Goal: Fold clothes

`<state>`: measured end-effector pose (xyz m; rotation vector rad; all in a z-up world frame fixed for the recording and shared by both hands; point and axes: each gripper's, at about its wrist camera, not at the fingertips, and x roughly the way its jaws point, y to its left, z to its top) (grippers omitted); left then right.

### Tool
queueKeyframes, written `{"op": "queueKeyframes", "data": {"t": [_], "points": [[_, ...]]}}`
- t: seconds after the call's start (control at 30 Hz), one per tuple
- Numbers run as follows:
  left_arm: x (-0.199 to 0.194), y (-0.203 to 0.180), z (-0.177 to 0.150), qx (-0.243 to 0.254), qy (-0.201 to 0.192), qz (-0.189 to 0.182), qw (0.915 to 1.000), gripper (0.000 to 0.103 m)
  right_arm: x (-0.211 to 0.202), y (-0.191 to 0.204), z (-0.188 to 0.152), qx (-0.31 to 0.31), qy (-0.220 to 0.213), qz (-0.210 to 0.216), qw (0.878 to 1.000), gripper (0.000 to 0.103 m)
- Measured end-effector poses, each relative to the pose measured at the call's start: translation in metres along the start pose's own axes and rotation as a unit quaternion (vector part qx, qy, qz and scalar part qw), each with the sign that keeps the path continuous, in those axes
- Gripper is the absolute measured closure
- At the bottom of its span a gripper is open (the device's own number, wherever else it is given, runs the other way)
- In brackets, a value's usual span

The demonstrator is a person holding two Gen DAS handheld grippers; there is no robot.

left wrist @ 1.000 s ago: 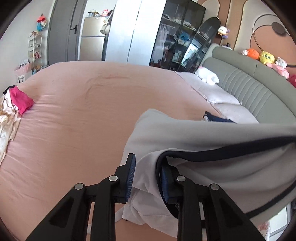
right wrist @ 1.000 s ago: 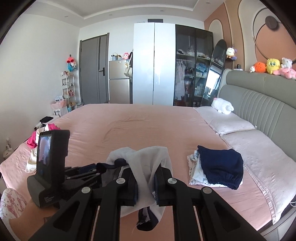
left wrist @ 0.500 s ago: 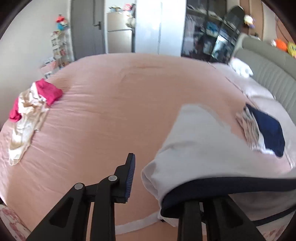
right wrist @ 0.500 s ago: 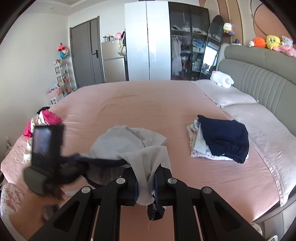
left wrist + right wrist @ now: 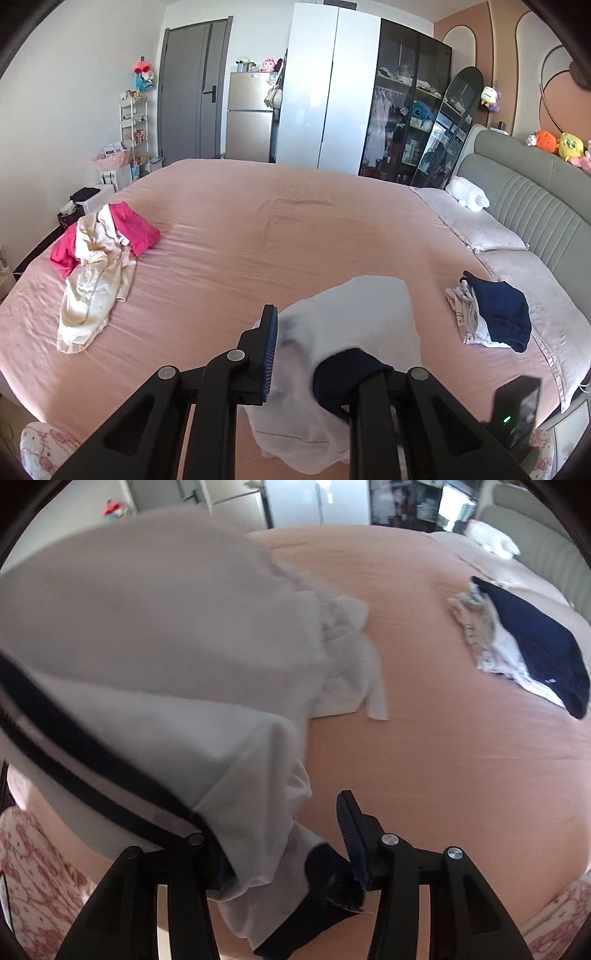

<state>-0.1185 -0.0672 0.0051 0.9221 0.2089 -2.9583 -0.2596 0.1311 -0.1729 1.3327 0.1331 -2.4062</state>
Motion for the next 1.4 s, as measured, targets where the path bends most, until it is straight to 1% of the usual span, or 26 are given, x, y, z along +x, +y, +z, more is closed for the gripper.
{"op": "queueKeyframes", "data": {"t": [0.07, 0.1, 0.2, 0.3, 0.37, 0.4, 0.47, 0.5, 0.53, 0.57, 0.6, 0.63, 0.67, 0.7, 0.73, 0.77, 0.83, 0.87, 0.93, 0.97, 1.1, 1.13, 1.2, 1.27, 1.33, 1.4], "points": [[-0.01, 0.007, 0.0, 0.007, -0.006, 0.006, 0.9999, 0.088, -0.023, -0.02, 0.007, 0.024, -0.047, -0.022, 0.998, 0.055], [-0.013, 0.009, 0.001, 0.012, -0.009, 0.006, 0.9999, 0.088, -0.043, -0.025, 0.015, 0.024, -0.081, -0.029, 0.996, 0.055], [0.0, 0.005, 0.019, 0.02, -0.005, -0.029, 0.9994, 0.088, -0.107, -0.026, 0.041, 0.023, -0.174, -0.021, 0.984, 0.055], [0.013, 0.001, 0.037, 0.028, -0.002, -0.064, 0.9976, 0.088, -0.174, -0.017, 0.067, 0.013, -0.262, 0.003, 0.965, 0.055], [0.021, -0.002, 0.049, 0.033, 0.0, -0.087, 0.9957, 0.087, -0.216, -0.007, 0.079, -0.006, -0.322, 0.005, 0.947, 0.055], [0.026, -0.003, 0.055, 0.035, 0.001, -0.099, 0.9945, 0.087, -0.225, -0.001, 0.083, -0.018, -0.341, -0.002, 0.94, 0.055], [0.035, -0.006, 0.066, 0.04, 0.004, -0.122, 0.9917, 0.08, -0.238, 0.01, 0.09, -0.04, -0.37, -0.016, 0.928, 0.055], [0.039, -0.007, 0.072, 0.043, 0.005, -0.133, 0.9901, 0.069, -0.223, 0.013, 0.094, -0.048, -0.35, -0.023, 0.935, 0.055], [0.047, -0.008, 0.075, 0.044, 0.013, -0.144, 0.9885, 0.053, -0.208, 0.017, 0.098, -0.057, -0.329, -0.029, 0.942, 0.055], [0.074, -0.004, 0.063, 0.036, 0.062, -0.152, 0.9857, 0.043, -0.19, 0.02, 0.101, -0.062, -0.304, -0.032, 0.95, 0.055], [0.102, -0.001, 0.05, 0.029, 0.111, -0.16, 0.9804, 0.036, -0.162, 0.02, 0.099, -0.057, -0.262, -0.02, 0.963, 0.055], [0.129, 0.002, 0.037, 0.022, 0.158, -0.162, 0.9738, 0.036, -0.135, 0.018, 0.096, -0.051, -0.219, -0.009, 0.974, 0.055], [0.146, 0.005, 0.021, 0.022, 0.191, -0.14, 0.9714, 0.036, -0.109, 0.012, 0.086, -0.042, -0.174, -0.002, 0.984, 0.055], [0.151, 0.007, 0.007, 0.027, 0.207, -0.132, 0.969, 0.036, -0.084, 0.005, 0.076, -0.033, -0.129, 0.004, 0.991, 0.055], [0.156, 0.01, -0.007, 0.031, 0.224, -0.124, 0.9662, 0.036, -0.061, -0.001, 0.065, -0.027, -0.088, 0.008, 0.996, 0.055], [0.161, 0.013, -0.021, 0.034, 0.24, -0.118, 0.9629, 0.036, -0.047, -0.004, 0.053, -0.028, -0.064, 0.003, 0.998, 0.055], [0.166, 0.018, -0.041, 0.012, 0.274, -0.131, 0.9526, 0.036, -0.021, -0.01, 0.029, -0.032, -0.021, -0.008, 0.999, 0.055], [0.168, 0.02, -0.05, 0.002, 0.29, -0.137, 0.9472, 0.036, -0.018, -0.007, 0.026, -0.041, -0.017, -0.008, 0.999, 0.055], [0.164, 0.015, -0.059, -0.013, 0.308, -0.144, 0.9404, 0.036, -0.012, -0.001, 0.02, -0.06, -0.008, -0.007, 0.998, 0.055], [0.158, 0.005, -0.061, -0.01, 0.302, -0.146, 0.9421, 0.036, -0.01, 0.002, 0.017, -0.069, -0.003, -0.007, 0.998, 0.055], [0.133, -0.032, -0.068, -0.019, 0.256, -0.103, 0.961, 0.036, 0.002, 0.014, 0.005, -0.107, 0.015, -0.007, 0.994, 0.054], [0.128, -0.038, -0.074, -0.024, 0.249, -0.079, 0.965, 0.036, 0.005, 0.018, 0.004, -0.118, 0.015, -0.01, 0.993, 0.054], [0.121, -0.05, -0.087, -0.017, 0.236, -0.031, 0.9712, 0.036, 0.011, 0.032, 0.012, -0.15, -0.014, -0.04, 0.988, 0.054], [0.119, -0.059, -0.101, 0.007, 0.23, 0.005, 0.9731, 0.036, 0.009, 0.037, 0.022, -0.149, -0.034, -0.05, 0.987, 0.055], [0.118, -0.064, -0.114, 0.035, 0.229, 0.03, 0.9723, 0.036, 0.007, 0.041, 0.031, -0.147, -0.056, -0.062, 0.986, 0.055], [0.116, -0.069, -0.126, 0.064, 0.227, 0.056, 0.9701, 0.036, -0.005, 0.036, 0.04, -0.13, -0.087, -0.087, 0.984, 0.055]]}}
